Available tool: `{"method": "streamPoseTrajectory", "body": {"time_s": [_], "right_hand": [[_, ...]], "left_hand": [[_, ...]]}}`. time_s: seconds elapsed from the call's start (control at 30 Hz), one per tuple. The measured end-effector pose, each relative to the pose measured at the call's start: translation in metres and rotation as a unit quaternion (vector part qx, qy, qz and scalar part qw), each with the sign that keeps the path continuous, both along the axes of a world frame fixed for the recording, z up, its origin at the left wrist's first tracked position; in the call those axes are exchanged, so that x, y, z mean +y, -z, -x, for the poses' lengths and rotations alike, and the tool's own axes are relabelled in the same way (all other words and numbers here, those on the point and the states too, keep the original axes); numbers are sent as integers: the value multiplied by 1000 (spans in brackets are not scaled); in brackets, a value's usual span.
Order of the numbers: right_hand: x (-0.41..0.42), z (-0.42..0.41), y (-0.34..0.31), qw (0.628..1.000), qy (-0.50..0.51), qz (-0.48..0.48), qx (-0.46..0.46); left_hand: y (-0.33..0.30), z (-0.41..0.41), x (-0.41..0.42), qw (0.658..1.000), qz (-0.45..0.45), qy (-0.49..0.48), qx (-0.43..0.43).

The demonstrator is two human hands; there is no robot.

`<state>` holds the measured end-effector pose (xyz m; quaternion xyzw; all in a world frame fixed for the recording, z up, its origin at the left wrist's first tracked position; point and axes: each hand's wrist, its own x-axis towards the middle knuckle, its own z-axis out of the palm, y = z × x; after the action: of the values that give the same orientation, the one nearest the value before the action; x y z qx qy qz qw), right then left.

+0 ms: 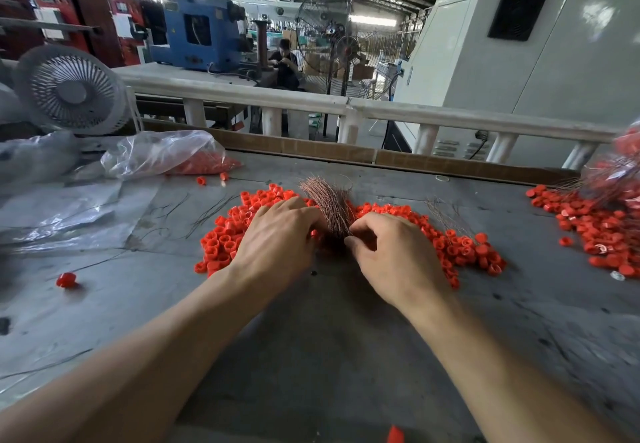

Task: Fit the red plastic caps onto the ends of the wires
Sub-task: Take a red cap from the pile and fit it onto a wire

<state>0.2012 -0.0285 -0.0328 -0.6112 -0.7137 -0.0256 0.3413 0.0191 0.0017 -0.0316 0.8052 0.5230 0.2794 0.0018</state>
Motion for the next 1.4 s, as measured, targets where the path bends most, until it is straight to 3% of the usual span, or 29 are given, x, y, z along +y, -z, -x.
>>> {"method": "streamPoseTrajectory", "body": {"time_s": [0.33,0.47,0.6,0.77,0.93,1.13,1.23,1.4], "right_hand": [[0,-1,-1,999,-18,-30,25],[-1,-3,-4,994,-54,-53,82],[-9,3,-12,976,-129,-76,155],[-15,15,-17,953,-204,-63,216],[-16,17,-16,949,-196,-52,242],[-17,12,-16,961,-147,-82,221],[-19,13,-16,964,-139,-98,204],[-20,13,-19,975,-132,-106,146]], "left_hand": [[-4,8,2,1000,-7,26,-7],[-9,14,-1,992,-14,35,-124],[-16,8,-14,953,11,66,-296],[-24,1,-25,887,107,152,-422],[-28,-1,-30,831,167,181,-498],[-29,5,-26,840,154,130,-504],[-28,7,-24,864,126,117,-473],[-23,6,-22,876,110,143,-447]]}}
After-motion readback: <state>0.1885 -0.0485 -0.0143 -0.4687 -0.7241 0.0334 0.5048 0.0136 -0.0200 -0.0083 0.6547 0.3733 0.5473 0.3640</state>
